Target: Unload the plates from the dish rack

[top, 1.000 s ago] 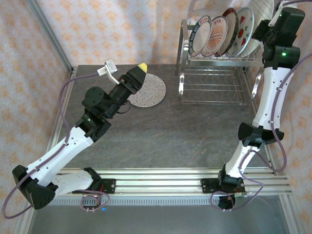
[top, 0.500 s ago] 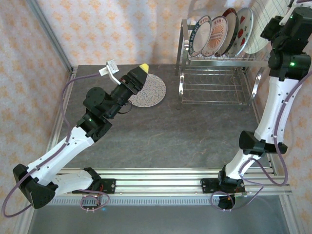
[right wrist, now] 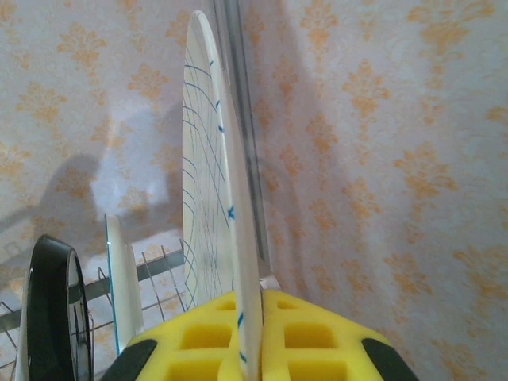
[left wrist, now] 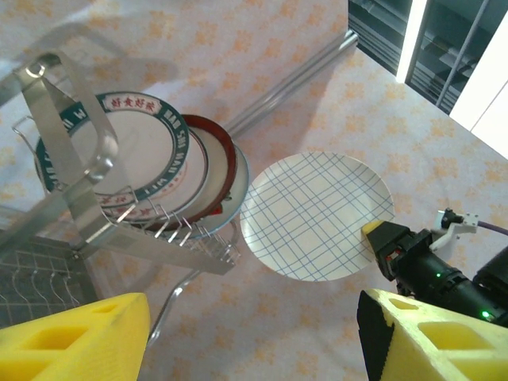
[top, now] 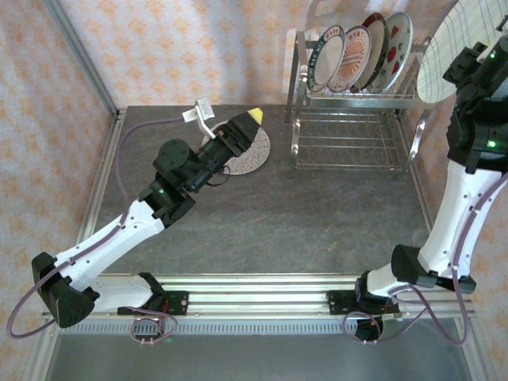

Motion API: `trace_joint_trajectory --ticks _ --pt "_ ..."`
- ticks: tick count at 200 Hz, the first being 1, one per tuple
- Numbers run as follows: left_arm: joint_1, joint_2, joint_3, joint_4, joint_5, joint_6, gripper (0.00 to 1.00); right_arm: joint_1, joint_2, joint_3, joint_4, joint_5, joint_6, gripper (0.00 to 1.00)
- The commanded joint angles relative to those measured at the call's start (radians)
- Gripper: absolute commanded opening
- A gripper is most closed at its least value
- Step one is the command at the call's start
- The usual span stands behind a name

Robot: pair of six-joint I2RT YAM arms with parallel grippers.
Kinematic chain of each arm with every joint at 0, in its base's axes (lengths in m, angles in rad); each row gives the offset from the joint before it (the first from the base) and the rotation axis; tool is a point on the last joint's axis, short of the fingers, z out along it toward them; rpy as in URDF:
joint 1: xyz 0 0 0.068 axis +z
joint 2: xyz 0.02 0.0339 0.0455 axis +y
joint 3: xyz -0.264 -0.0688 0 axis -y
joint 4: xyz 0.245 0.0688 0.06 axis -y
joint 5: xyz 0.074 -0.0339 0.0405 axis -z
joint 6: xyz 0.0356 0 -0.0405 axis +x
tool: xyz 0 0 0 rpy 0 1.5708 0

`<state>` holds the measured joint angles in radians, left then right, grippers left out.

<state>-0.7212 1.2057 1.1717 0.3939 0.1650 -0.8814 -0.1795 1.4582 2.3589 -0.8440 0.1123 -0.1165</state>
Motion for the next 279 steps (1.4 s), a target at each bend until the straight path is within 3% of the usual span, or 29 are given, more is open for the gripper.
trace_joint_trajectory --ticks 1,38,84,123,200,279 --pt "-0.025 0.037 0.063 0.022 0.042 -0.012 0.7 0.004 -0.079 -0.025 0.04 0.041 0.046 0.0" --pt "-0.065 0.136 0.119 0.011 0.111 -0.091 0.71 0.004 -0.186 -0.095 -0.053 0.041 0.153 0.0" --pt "-0.109 0.298 0.188 -0.002 0.215 -0.287 0.73 0.004 -0.321 -0.193 -0.214 0.085 0.324 0.0" --pt "-0.163 0.394 0.187 0.035 0.253 -0.456 0.73 0.004 -0.392 -0.27 -0.355 0.029 0.499 0.0" --pt "-0.182 0.547 0.255 -0.077 0.36 -0.658 0.71 0.005 -0.655 -0.789 -0.253 -0.177 0.886 0.0" --pt "-0.137 0.597 0.243 -0.104 0.385 -0.695 0.66 0.005 -0.742 -1.041 -0.134 -0.332 1.066 0.0"
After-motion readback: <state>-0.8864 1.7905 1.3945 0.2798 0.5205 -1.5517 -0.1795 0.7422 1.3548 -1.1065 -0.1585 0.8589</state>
